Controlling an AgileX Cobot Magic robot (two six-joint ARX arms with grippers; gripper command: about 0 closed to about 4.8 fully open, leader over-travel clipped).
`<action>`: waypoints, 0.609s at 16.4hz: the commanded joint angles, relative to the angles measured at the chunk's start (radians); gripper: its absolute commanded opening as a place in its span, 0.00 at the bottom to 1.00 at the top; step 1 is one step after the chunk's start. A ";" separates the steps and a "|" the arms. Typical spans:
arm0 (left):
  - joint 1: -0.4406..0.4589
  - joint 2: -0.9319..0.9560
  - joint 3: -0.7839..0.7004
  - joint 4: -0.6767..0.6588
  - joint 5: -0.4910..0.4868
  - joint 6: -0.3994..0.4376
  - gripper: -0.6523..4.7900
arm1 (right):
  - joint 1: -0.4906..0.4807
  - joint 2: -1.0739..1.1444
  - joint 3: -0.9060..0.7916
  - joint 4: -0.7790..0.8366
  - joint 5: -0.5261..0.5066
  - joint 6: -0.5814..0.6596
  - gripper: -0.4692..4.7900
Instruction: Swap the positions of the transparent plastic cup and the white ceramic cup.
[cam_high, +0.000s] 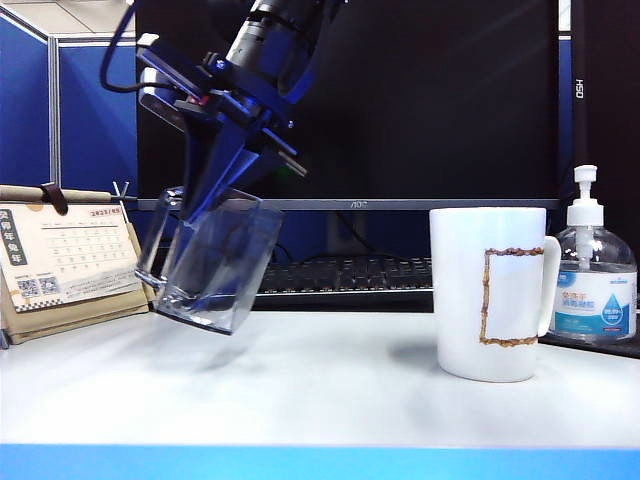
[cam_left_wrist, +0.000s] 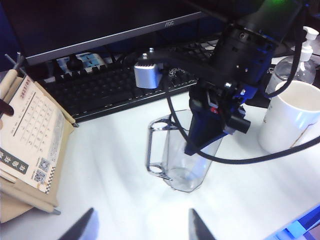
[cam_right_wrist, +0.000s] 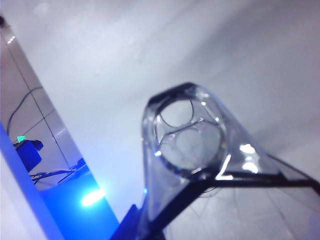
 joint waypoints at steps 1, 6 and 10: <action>0.001 0.000 0.000 0.003 0.007 0.001 0.56 | 0.027 0.002 0.010 0.039 -0.027 -0.007 0.08; 0.001 0.000 0.000 -0.015 0.007 0.001 0.56 | 0.048 0.094 0.117 0.000 -0.035 0.005 0.08; 0.001 0.000 0.000 -0.029 0.006 0.005 0.56 | 0.034 0.143 0.235 -0.007 -0.037 0.027 0.08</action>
